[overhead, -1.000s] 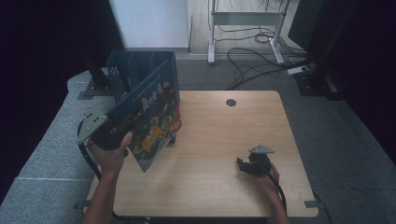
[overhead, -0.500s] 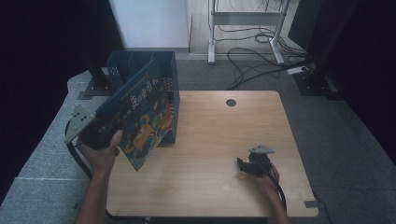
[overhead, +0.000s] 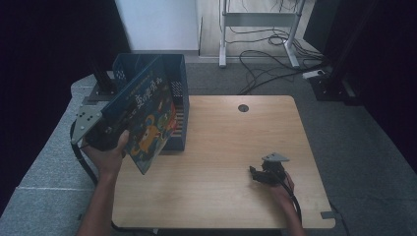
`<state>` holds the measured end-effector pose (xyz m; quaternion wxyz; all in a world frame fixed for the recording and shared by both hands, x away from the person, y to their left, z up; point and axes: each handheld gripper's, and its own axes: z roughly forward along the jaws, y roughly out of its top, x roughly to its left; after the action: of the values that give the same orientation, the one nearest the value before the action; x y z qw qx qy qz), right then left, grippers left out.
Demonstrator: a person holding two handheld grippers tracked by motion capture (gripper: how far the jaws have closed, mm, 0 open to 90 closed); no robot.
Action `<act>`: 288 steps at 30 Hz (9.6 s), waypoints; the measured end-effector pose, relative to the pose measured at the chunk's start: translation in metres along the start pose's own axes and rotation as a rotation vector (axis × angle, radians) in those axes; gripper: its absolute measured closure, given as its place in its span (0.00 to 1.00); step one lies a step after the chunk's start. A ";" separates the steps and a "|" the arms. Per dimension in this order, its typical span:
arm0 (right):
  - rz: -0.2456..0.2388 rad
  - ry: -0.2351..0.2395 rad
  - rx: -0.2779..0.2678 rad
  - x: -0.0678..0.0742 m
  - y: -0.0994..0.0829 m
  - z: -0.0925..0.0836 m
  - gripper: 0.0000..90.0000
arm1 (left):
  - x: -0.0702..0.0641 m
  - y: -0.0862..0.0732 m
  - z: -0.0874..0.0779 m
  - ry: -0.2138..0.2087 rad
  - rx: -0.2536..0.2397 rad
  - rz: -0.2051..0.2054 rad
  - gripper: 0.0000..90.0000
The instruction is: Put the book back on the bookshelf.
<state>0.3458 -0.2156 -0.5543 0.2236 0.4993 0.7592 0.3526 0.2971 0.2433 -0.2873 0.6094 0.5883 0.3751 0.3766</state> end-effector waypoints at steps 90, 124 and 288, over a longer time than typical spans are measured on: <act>0.008 -0.001 -0.001 -0.001 -0.001 -0.002 0.32 | -0.002 -0.008 0.139 0.229 0.009 0.057 0.92; 0.012 -0.005 -0.003 -0.001 -0.003 -0.003 0.32 | -0.009 -0.039 0.179 0.268 -0.004 0.083 0.92; 0.011 -0.015 0.001 0.000 -0.004 -0.004 0.32 | -0.019 -0.211 0.016 -0.207 0.472 -0.041 0.35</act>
<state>0.3404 -0.2181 -0.5543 0.2270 0.5060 0.7550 0.3498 0.3070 0.2146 -0.4975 0.4978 0.7420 0.4002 0.2036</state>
